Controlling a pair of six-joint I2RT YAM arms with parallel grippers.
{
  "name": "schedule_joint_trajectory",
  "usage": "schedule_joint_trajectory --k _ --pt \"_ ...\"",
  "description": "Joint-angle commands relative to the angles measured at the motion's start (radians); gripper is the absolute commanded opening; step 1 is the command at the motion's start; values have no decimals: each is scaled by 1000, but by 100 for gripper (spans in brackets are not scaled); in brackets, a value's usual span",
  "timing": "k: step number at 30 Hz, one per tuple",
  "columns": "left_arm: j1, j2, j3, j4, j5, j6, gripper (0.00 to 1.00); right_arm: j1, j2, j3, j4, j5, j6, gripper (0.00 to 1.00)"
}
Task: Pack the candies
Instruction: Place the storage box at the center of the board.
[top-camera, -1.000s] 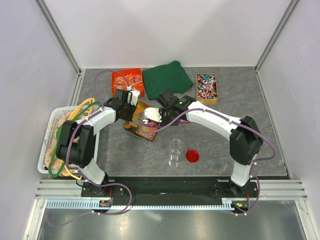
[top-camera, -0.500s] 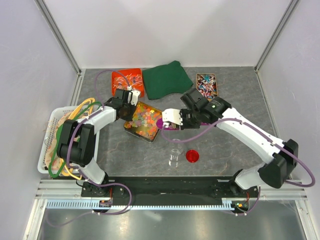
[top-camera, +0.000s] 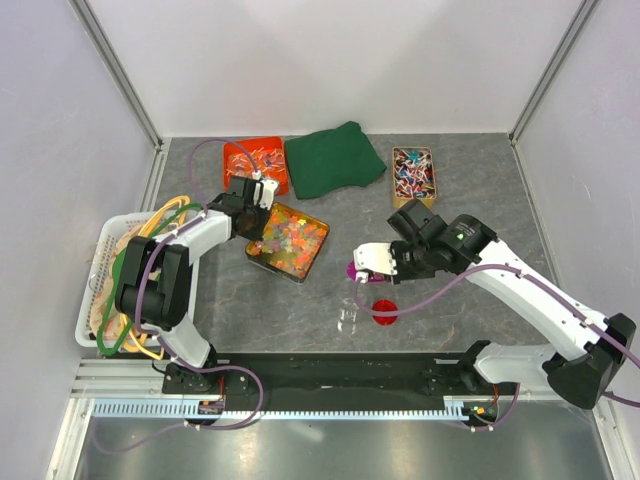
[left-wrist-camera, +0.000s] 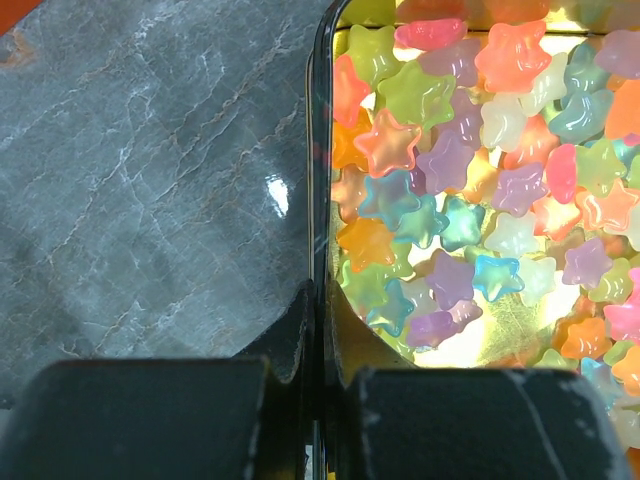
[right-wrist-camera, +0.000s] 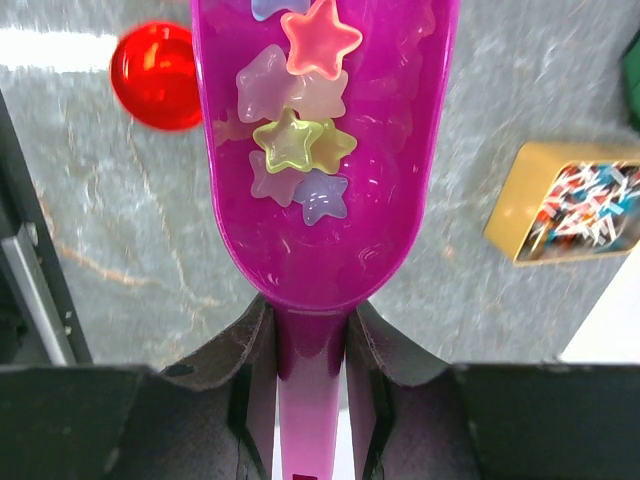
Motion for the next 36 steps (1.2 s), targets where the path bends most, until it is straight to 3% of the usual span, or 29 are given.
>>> schedule_joint_trajectory --k 1,36 --pt "10 -10 57 48 30 12 2 4 -43 -32 -43 59 -12 0" --pt "28 26 66 42 19 27 2 179 60 8 -69 365 7 0"
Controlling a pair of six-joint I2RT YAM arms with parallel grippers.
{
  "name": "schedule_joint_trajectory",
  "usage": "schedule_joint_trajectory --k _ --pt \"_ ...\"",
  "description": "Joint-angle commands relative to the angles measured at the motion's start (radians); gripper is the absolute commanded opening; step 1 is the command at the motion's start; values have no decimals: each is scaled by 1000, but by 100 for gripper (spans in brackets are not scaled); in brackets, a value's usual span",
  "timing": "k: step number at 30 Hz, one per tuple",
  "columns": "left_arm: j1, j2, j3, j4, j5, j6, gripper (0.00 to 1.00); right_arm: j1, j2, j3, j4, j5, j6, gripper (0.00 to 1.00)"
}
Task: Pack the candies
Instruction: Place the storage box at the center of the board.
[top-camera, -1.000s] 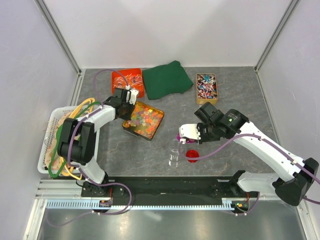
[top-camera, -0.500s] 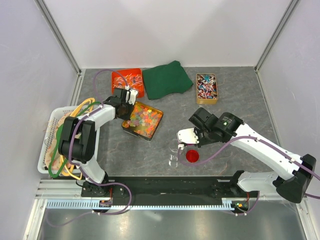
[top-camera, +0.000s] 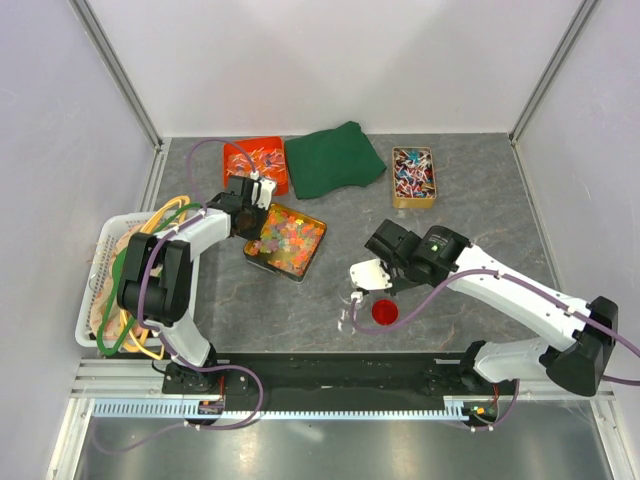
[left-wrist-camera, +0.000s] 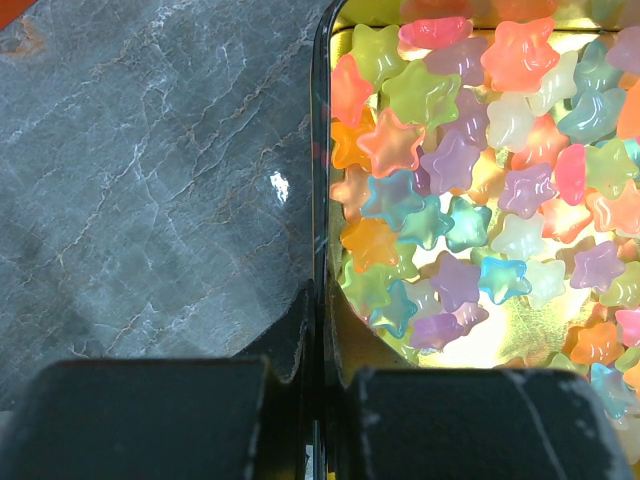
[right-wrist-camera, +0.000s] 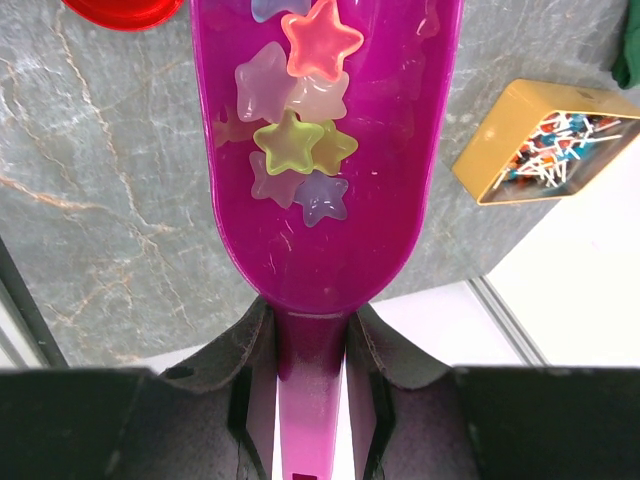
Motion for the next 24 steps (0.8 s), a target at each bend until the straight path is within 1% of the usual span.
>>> schedule_joint_trajectory --k 1,13,24 --pt "7 -1 57 46 22 12 2 18 17 59 -22 60 -4 0" --pt "5 11 63 43 15 13 2 60 45 142 -88 107 -18 0" --pt "7 19 68 40 15 13 2 75 46 117 -108 149 -14 0"
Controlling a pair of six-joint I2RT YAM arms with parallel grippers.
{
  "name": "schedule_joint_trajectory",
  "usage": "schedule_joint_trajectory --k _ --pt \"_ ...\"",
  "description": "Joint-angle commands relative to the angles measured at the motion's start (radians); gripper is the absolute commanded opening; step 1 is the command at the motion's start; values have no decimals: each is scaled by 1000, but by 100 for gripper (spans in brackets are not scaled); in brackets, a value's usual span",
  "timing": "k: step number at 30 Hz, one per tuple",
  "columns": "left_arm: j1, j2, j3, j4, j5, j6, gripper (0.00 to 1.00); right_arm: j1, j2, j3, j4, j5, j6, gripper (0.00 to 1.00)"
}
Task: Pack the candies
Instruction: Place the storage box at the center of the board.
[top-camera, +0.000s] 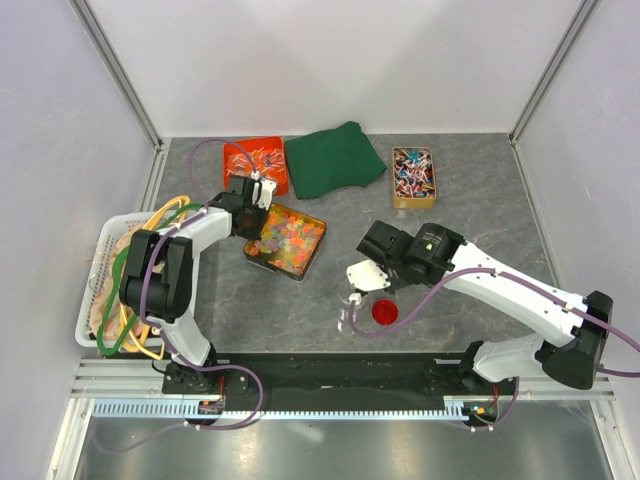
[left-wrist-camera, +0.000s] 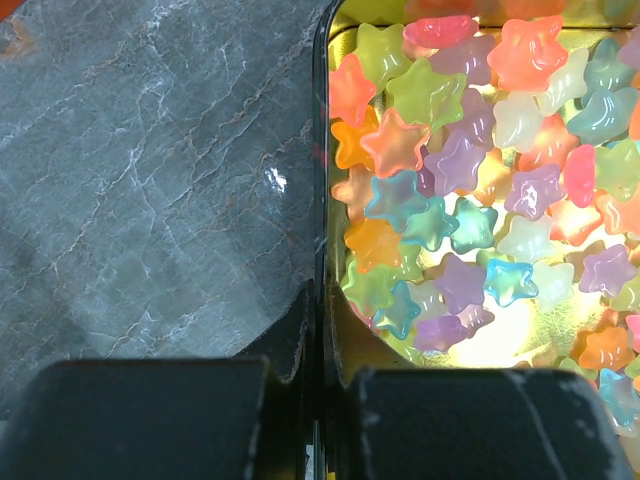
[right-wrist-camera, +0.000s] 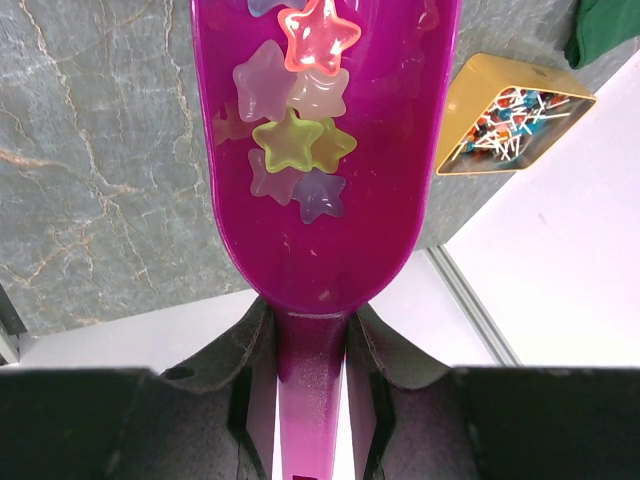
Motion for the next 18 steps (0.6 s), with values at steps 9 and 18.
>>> schedule_joint_trajectory --k 9,18 --pt "5 -4 58 38 11 12 2 37 23 9 -32 71 -1 0" --pt "5 2 61 37 7 14 2 66 40 15 -31 99 1 0"
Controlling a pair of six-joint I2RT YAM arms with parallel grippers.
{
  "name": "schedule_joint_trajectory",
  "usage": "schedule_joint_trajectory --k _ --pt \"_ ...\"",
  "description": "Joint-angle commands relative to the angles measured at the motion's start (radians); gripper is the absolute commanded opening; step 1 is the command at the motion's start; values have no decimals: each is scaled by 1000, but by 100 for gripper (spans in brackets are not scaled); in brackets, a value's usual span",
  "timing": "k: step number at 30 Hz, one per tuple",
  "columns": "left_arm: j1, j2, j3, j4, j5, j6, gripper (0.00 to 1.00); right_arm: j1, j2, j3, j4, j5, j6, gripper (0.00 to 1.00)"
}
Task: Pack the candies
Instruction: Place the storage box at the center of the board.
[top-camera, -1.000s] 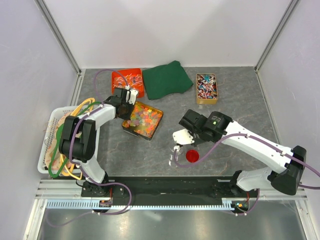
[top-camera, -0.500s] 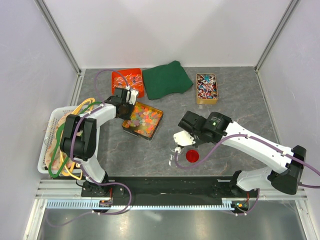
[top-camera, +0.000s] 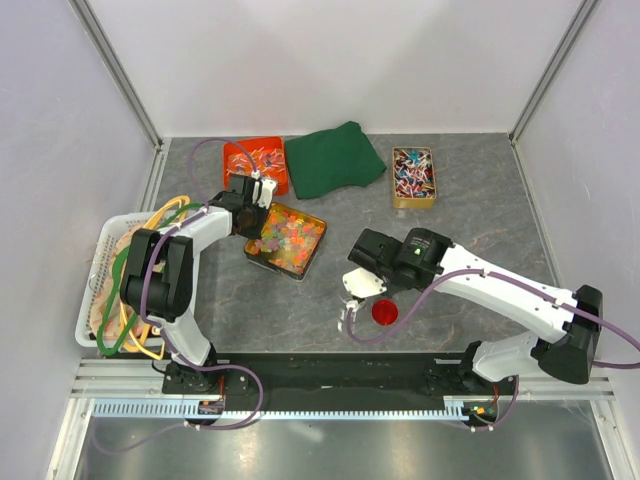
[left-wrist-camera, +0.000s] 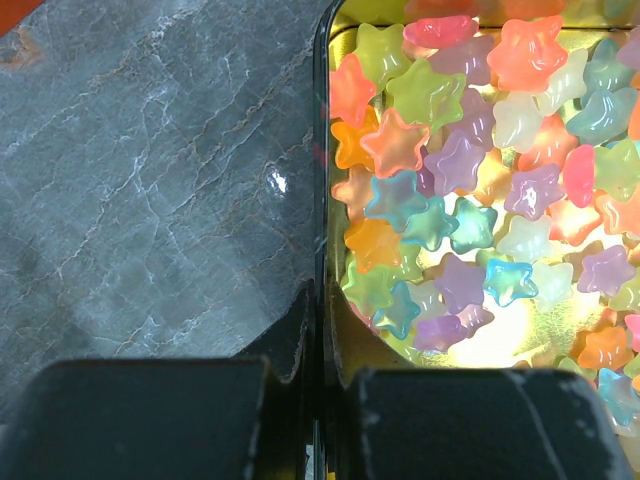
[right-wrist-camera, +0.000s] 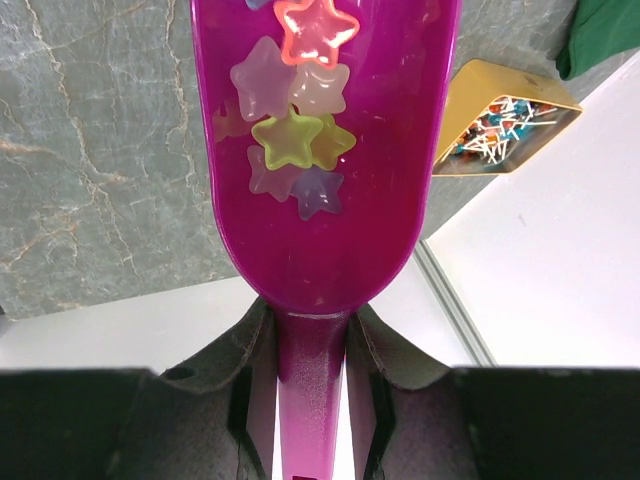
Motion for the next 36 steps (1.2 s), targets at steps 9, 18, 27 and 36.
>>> schedule_joint_trajectory --k 9,18,27,36 --pt "3 3 53 37 5 14 2 46 24 29 -15 86 -4 0" --pt "5 10 55 38 3 16 2 60 30 60 -12 125 -24 0" --pt "5 16 55 33 0 16 2 85 46 66 -15 154 -29 0" --pt "5 18 58 33 3 16 2 91 52 67 -19 164 -27 0"
